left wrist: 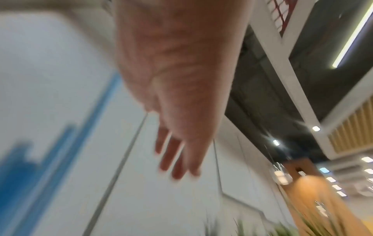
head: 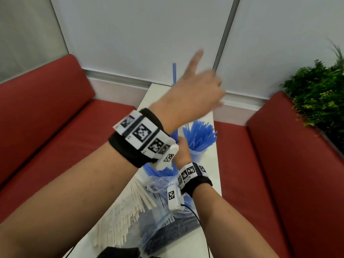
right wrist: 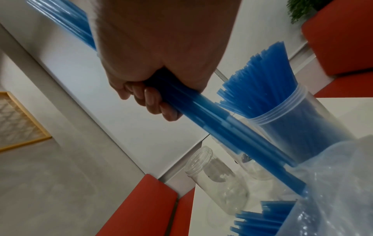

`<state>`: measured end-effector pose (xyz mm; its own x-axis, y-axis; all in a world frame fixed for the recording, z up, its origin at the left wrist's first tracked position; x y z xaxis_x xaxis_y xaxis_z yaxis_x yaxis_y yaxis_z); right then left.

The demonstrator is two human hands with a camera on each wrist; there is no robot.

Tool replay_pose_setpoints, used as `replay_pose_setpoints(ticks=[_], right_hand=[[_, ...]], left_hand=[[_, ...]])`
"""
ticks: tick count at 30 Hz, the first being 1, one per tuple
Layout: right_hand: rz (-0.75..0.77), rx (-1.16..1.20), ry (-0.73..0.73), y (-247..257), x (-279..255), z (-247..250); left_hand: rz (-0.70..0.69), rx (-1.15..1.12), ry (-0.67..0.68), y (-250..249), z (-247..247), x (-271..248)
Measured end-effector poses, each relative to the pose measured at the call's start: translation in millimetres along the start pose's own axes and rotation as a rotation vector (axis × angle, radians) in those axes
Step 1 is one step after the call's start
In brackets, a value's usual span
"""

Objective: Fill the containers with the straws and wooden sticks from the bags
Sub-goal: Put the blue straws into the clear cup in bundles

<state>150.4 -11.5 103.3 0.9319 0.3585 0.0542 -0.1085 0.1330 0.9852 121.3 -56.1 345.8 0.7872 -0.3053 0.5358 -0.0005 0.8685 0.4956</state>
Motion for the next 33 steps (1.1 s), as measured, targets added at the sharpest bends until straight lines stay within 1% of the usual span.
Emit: replay_pose_setpoints(ticks=[1, 2, 3, 4, 5, 6, 7, 9, 10, 13, 18, 21, 23, 25, 26, 27, 29, 30, 31, 33], right_hand=[[-0.008, 0.032, -0.024, 1.2, -1.3, 3.7], [-0.015, 0.042, -0.041, -1.1, -0.5, 5.6], [-0.012, 0.053, -0.045, -1.4, -0.6, 7.2], [-0.018, 0.06, -0.05, -1.3, -1.9, 9.4], [-0.021, 0.066, -0.046, -4.2, -1.0, 10.8], [-0.025, 0.046, -0.051, -4.2, -1.8, 12.9], [-0.021, 0.034, -0.05, -4.4, -0.9, 13.2], [-0.016, 0.018, -0.058, -4.0, 0.9, 12.5], [-0.02, 0.018, -0.062, -3.3, 0.3, 12.1], [-0.033, 0.051, -0.061, -5.2, -0.1, 10.5], [-0.025, 0.061, -0.061, 6.7, -4.2, 12.6], [0.027, 0.06, -0.049, 25.6, -1.0, 12.7], [0.047, 0.086, -0.045, 37.9, 1.9, 13.6], [0.054, 0.136, -0.047, 47.2, 5.4, 16.7], [0.057, 0.142, -0.052, 49.9, 7.1, 18.7], [0.061, 0.139, -0.057, 51.5, 8.7, 20.4], [0.072, 0.126, -0.053, 54.1, 9.3, 20.4], [0.076, 0.122, -0.056, 55.3, 8.7, 20.3], [0.077, 0.12, -0.065, 56.5, 8.2, 20.5], [0.083, 0.13, -0.075, 60.9, 7.1, 19.6]], left_hand=[[0.12, -0.052, -0.236, 22.7, 35.5, 7.1], [0.232, -0.1, -0.434, 44.9, 62.7, 5.9], [0.343, -0.153, -0.546, 66.3, 77.7, 0.8], [0.416, -0.19, -0.57, 79.8, 83.0, -4.1], [0.468, -0.243, -0.547, 89.1, 77.8, -7.4], [0.488, -0.322, -0.49, 92.2, 69.1, -7.9], [0.497, -0.404, -0.404, 90.5, 55.1, -7.2], [0.491, -0.467, -0.249, 77.4, 27.7, -7.5], [0.476, -0.456, -0.212, 70.5, 18.0, -8.8], [0.436, -0.37, -0.168, 59.7, -3.6, -10.8], [0.29, -0.26, -0.064, 40.8, -23.1, -9.0], [0.186, -0.048, 0.008, 29.1, -32.8, -15.6], [0.135, 0.016, 0.037, 22.8, -38.7, -19.3], [0.105, -0.079, 0.049, 18.0, -39.0, -18.3], [0.11, -0.166, 0.023, 19.7, -33.9, -15.3], [0.118, -0.248, -0.049, 24.1, -22.5, -10.3], [0.165, -0.32, -0.262, 43.1, 7.0, -2.6], [0.214, -0.328, -0.313, 53.9, 15.3, -1.7], [0.277, -0.347, -0.294, 62.8, 14.6, -1.6], [0.395, -0.415, -0.129, 69.0, -3.3, -6.4]])
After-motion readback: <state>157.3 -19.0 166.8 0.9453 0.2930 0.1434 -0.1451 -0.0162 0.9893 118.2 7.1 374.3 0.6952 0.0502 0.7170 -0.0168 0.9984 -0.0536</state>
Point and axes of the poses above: each hand's wrist, its own x-axis towards the middle knuckle, its own z-axis out of the back of the hand, y = z × x, the point moved 10 cm from there along x, towards the middle knuckle, and after that the axes turned 15 degrees about -y, right-handed, at the moved point
